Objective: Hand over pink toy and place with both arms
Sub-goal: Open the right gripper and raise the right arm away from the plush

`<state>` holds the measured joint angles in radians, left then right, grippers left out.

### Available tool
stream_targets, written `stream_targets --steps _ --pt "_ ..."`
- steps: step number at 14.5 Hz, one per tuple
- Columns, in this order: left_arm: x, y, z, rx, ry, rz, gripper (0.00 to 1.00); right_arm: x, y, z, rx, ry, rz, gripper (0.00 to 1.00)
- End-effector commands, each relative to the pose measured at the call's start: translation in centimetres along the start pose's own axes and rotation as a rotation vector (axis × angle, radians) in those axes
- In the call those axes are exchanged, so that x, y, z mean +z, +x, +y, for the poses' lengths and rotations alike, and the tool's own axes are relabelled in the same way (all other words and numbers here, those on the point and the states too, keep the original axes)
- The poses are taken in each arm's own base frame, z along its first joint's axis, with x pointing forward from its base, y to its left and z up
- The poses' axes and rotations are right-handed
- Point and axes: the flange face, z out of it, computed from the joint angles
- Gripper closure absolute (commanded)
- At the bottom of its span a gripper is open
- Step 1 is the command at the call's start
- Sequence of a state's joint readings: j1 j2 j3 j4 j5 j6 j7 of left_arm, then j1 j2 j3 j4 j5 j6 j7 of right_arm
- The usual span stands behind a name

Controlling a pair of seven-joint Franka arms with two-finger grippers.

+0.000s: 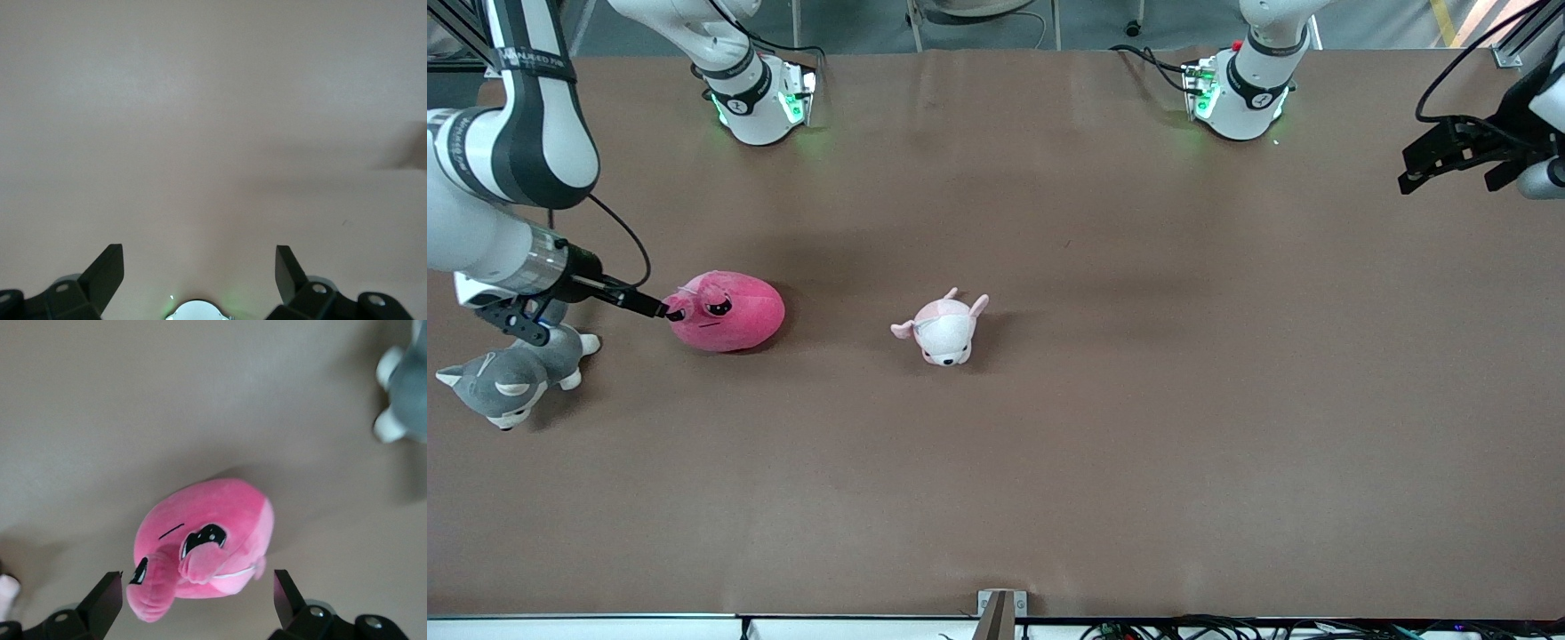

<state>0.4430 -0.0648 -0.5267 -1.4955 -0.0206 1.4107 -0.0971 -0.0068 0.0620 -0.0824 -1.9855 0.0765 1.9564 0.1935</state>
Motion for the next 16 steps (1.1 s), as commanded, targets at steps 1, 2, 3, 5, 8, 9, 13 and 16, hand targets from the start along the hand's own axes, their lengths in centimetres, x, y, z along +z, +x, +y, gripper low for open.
stream_targets --steps 1,2,3,5,8,9,13,16 --pt "0.0 -1.1 0.2 -0.001 0.016 0.033 0.0 -4.1 0.9 0.0 -0.188 -0.095 0.014 0.0" --pt "-0.2 -0.9 0.1 0.0 0.012 0.037 0.0 -6.0 1.0 -0.1 -0.211 -0.101 0.016 0.0" --pt "-0.2 -0.9 0.3 0.004 0.014 0.039 0.0 -7.5 0.9 -0.2 -0.226 -0.104 0.013 0.0" --pt "-0.3 -0.8 0.8 0.015 0.016 0.048 0.0 -11.1 0.6 -0.2 -0.236 -0.105 0.003 0.0" --pt "-0.5 -0.4 0.6 0.015 0.003 0.054 0.0 -15.3 -0.1 0.0 -0.23 -0.104 0.011 0.0" --pt "-0.5 -0.4 0.6 0.013 0.003 0.052 0.0 -15.5 -0.1 -0.1 -0.228 -0.103 0.009 0.0" --pt "-0.3 -0.1 0.1 0.007 0.001 0.05 0.0 -17.7 -0.1 -0.4 -0.225 -0.102 0.048 0.0" --pt "-0.4 -0.1 0.1 0.007 0.001 0.052 0.0 -17.6 -0.9 -0.9 -0.231 -0.097 0.001 0.0"
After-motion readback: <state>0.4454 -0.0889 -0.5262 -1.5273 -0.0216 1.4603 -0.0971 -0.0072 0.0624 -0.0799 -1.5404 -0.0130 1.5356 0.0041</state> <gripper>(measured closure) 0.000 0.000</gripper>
